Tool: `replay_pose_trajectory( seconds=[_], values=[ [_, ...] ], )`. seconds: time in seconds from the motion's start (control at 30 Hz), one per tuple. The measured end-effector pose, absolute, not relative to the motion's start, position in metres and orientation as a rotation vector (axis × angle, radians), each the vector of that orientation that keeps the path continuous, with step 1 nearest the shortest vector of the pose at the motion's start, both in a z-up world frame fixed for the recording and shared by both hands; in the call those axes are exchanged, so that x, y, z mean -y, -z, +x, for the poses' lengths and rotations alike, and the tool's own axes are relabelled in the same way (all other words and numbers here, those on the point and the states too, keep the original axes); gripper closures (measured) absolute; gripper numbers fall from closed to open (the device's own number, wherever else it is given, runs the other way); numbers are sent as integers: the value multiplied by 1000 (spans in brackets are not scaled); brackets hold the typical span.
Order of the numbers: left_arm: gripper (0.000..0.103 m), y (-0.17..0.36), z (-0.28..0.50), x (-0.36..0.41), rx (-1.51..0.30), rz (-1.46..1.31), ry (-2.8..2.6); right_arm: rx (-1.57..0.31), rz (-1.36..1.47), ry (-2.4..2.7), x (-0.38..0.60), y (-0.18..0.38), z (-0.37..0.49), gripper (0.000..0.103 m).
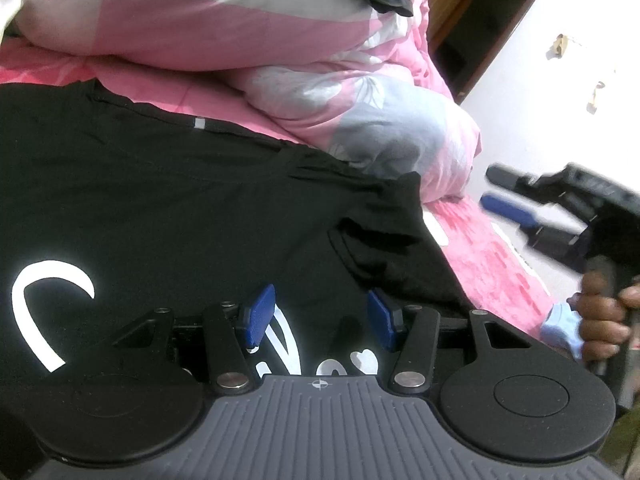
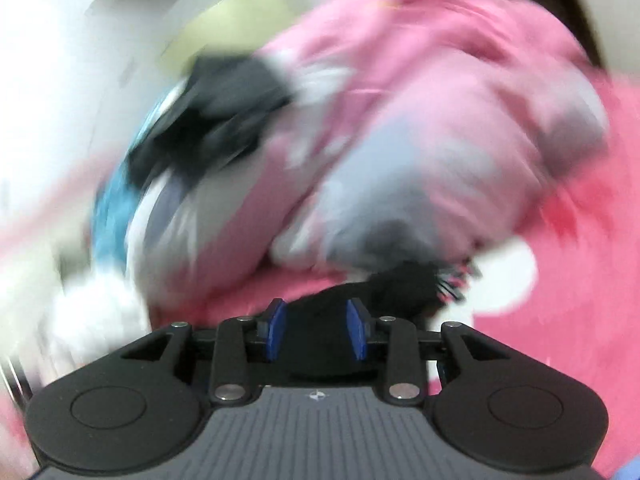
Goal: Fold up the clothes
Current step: 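Close the right gripper on the black shirt corner beside the left gripper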
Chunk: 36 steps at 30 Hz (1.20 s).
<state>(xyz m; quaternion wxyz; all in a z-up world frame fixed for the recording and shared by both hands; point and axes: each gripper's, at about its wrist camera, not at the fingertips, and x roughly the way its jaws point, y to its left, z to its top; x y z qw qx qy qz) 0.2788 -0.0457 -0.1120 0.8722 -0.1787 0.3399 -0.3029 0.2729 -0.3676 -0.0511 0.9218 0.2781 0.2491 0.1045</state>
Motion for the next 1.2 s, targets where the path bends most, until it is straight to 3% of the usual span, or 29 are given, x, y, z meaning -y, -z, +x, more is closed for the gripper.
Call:
replay_pose_trajectory(
  seconds=[0.07,0.3,1.2],
  values=[
    [51,112,279,46,-710,-372,633,-517,706,-182,387,74,282,67],
    [49,111,279,47,-710,-366,635,-517,732,-255,382,123,277,67],
    [43,110,277,51,-708,-339,634,-531,744,-235,384,130,275,68]
  ],
)
